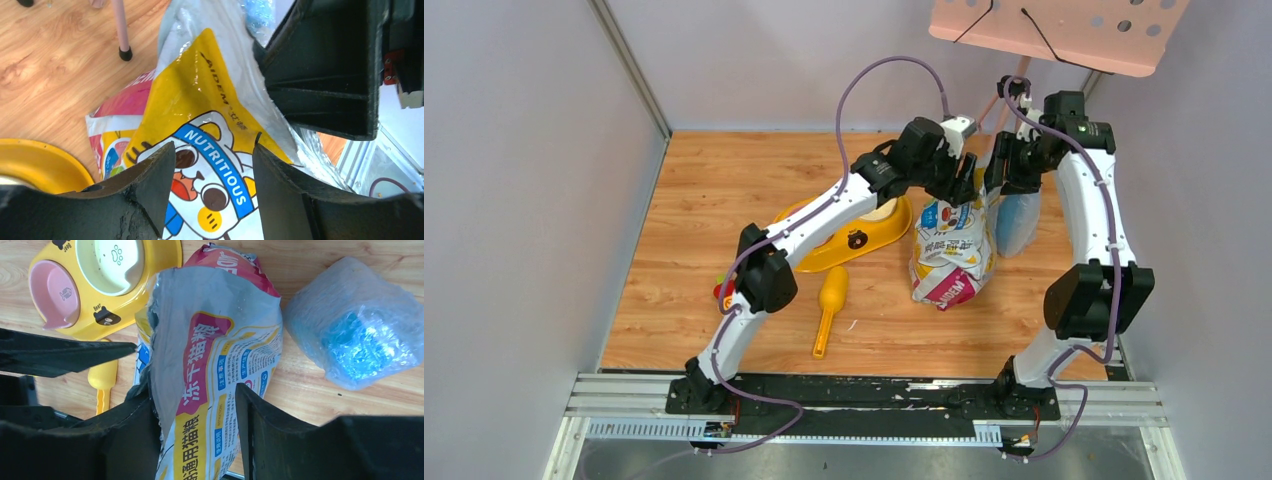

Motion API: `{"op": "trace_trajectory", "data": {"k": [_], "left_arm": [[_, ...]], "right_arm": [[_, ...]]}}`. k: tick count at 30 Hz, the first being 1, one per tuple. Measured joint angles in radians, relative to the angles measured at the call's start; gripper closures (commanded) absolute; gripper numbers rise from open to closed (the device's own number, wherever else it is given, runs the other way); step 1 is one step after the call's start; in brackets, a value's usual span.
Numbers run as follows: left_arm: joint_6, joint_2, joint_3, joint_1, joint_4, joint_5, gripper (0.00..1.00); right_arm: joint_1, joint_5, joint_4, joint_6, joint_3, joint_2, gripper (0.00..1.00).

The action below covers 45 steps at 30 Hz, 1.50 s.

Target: Serve the pet food

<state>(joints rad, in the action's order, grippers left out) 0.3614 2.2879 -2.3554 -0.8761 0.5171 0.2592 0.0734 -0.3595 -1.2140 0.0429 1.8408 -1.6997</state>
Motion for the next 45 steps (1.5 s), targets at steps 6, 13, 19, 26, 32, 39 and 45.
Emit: {"op": "trace_trajectory", "data": {"k": [6,13,19,26,32,39,45], "left_arm": [[0.024,-0.055,0.010,0.023,0.034,-0.036,0.32],[0.048,-0.100,0.010,0.045,0.011,-0.002,0.32],[0.091,-0.101,0.010,0.048,-0.026,0.081,0.32],[0.102,-0.101,0.010,0.045,-0.035,0.100,0.33],[0.094,-0.101,0.010,0.040,-0.041,0.098,0.33],[0.071,-0.065,-0.068,0.007,-0.037,0.009,0.31],[0.042,-0.011,-0.131,-0.048,-0.035,-0.074,0.36]], "right_arm": [[0.000,-0.005,0.001,0.004,-0.096,0.063,0.26],[0.000,-0.080,-0.036,-0.011,-0.142,0.168,0.19],[-0.003,-0.097,-0.033,0.002,-0.219,0.245,0.23],[-0.007,-0.095,-0.055,0.007,-0.289,0.270,0.25],[0.005,-0.098,-0.082,-0.038,-0.147,0.270,0.22],[0.081,-0.107,-0.084,-0.060,-0.014,0.306,0.21],[0.130,-0.043,-0.083,-0.040,-0.014,0.309,0.26]]}}
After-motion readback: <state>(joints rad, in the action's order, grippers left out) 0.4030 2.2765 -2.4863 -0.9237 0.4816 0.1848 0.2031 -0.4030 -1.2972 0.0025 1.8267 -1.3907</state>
